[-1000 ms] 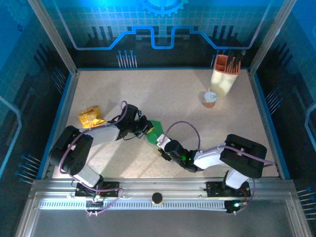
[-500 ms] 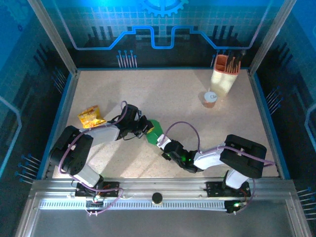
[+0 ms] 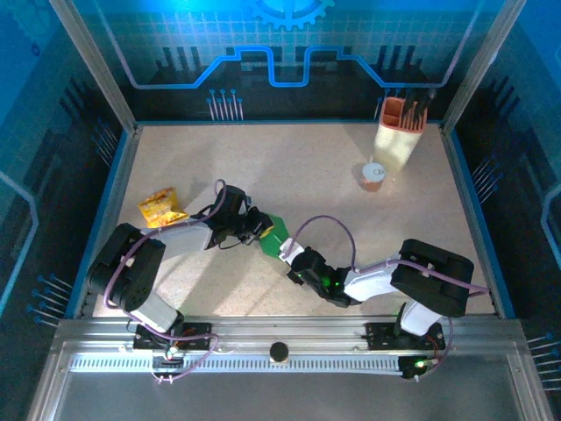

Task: Fold a paper plane with a square sheet of paper (pick it up from the middle)

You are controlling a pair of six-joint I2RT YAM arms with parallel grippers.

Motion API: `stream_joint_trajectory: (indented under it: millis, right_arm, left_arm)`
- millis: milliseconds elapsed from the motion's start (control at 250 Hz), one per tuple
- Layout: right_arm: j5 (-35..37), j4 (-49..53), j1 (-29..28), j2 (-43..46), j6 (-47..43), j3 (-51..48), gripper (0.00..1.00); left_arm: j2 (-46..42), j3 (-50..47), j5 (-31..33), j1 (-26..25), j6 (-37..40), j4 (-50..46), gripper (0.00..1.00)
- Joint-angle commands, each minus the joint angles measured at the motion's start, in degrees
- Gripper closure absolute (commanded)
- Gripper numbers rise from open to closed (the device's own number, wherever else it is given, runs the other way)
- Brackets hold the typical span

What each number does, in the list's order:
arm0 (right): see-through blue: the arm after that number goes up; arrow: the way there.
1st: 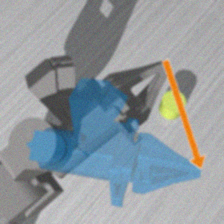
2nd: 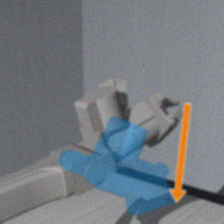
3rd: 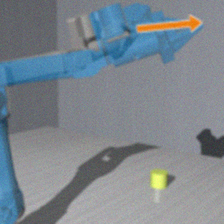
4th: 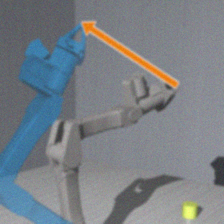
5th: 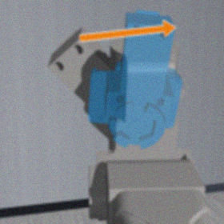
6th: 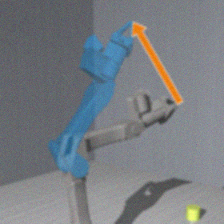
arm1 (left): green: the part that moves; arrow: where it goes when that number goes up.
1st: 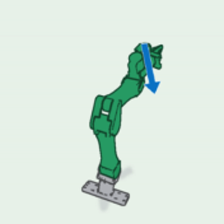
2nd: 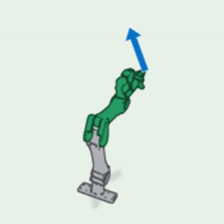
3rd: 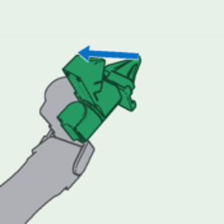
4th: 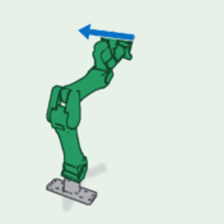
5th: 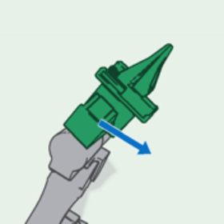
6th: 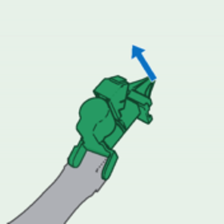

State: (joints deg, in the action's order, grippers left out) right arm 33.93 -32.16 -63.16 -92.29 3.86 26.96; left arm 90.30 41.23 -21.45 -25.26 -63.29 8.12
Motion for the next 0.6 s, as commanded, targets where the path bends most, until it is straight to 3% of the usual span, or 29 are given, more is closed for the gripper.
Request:
stream_joint_trajectory:
  millis: [0, 108, 240, 439, 595]
  right_arm:
    - [-0.9, -1.1, 0.7, 1.3, 1.8, -0.7, 0.89]
    - [-1.7, -1.7, 0.8, 0.9, 2.7, -0.6, 0.90]
    - [-2.5, -1.9, 1.0, 0.6, 2.6, -0.5, 0.87]
    - [-4.2, -1.5, 1.6, 0.9, 2.6, -0.6, 0.83]
    - [-4.5, -1.4, 1.9, 0.8, 2.9, -0.8, 0.82]
  left_arm:
    - [0.0, 1.6, -0.6, -0.4, 0.7, -1.6, 0.79]
    - [0.4, 1.7, -0.3, -0.3, 0.6, -1.9, 0.69]
    - [1.1, 1.9, -0.4, -0.3, 0.4, -1.7, 0.69]
    - [1.2, 2.5, 0.0, -0.3, 1.5, -3.6, 0.74]
    - [1.2, 2.7, 0.0, -0.3, 1.8, -3.8, 0.85]
